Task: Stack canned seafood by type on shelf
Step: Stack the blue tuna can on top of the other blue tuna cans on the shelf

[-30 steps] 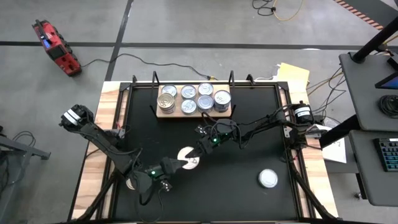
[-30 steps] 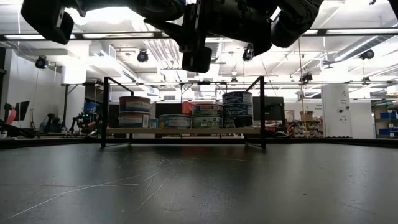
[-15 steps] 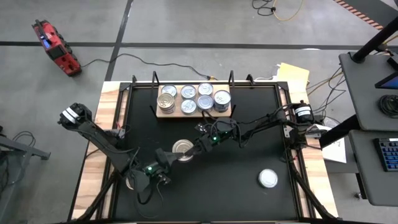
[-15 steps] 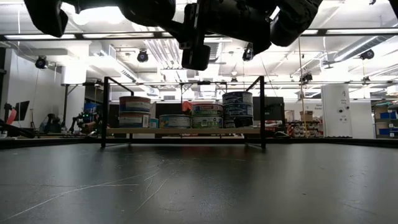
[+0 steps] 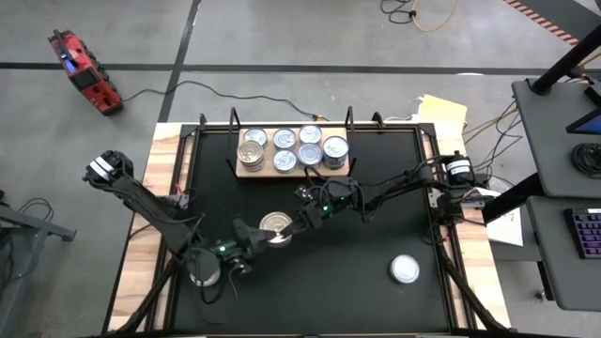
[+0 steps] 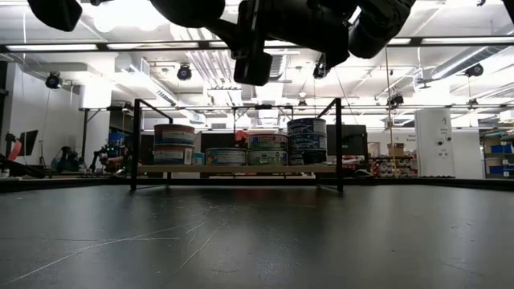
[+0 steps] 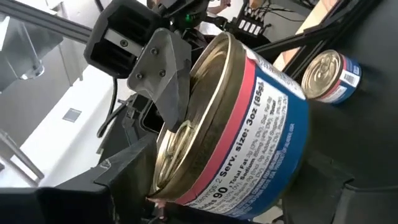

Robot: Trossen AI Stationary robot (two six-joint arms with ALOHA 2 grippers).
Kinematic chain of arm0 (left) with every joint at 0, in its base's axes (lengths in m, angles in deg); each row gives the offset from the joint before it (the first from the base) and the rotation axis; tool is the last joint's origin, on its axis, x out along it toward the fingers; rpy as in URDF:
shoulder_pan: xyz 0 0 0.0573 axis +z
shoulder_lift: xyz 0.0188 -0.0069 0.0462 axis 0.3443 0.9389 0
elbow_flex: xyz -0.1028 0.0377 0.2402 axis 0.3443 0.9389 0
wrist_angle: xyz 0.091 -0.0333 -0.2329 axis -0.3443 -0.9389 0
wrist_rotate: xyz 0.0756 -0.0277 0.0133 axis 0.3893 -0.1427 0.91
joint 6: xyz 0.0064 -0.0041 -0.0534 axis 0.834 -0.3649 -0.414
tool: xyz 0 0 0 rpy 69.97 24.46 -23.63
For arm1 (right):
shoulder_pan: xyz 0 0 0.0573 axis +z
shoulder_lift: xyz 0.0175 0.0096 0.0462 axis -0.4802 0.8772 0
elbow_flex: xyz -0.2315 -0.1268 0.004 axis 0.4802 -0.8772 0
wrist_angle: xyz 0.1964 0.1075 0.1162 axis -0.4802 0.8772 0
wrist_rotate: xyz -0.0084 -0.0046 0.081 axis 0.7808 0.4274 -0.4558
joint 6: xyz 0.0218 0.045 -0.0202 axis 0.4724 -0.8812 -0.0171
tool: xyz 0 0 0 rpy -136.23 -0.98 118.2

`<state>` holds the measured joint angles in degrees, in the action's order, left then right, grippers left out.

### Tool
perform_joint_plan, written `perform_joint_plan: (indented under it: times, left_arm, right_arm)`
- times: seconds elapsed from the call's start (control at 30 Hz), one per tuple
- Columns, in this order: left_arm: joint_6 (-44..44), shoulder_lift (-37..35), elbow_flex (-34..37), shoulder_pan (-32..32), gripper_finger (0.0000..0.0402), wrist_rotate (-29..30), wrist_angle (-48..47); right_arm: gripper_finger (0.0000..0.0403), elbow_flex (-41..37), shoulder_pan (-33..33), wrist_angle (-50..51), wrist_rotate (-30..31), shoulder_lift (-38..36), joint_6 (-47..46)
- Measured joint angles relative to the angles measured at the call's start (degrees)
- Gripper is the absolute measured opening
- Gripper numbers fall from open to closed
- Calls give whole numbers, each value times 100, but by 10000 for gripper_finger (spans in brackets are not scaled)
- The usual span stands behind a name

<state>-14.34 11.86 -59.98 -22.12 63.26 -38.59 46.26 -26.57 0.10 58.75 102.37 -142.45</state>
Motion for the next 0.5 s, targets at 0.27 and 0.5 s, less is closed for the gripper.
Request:
perform_joint_plan:
  times: [0.27,0.5]
  left_arm:
    - [414,-29,0,0,174,268,50]
    - [544,-136,0,4,174,403,-34]
  right_arm:
    - [326,-17,-15,42,-95,-10,139]
    - [352,-15,-46,48,-169,-10,90]
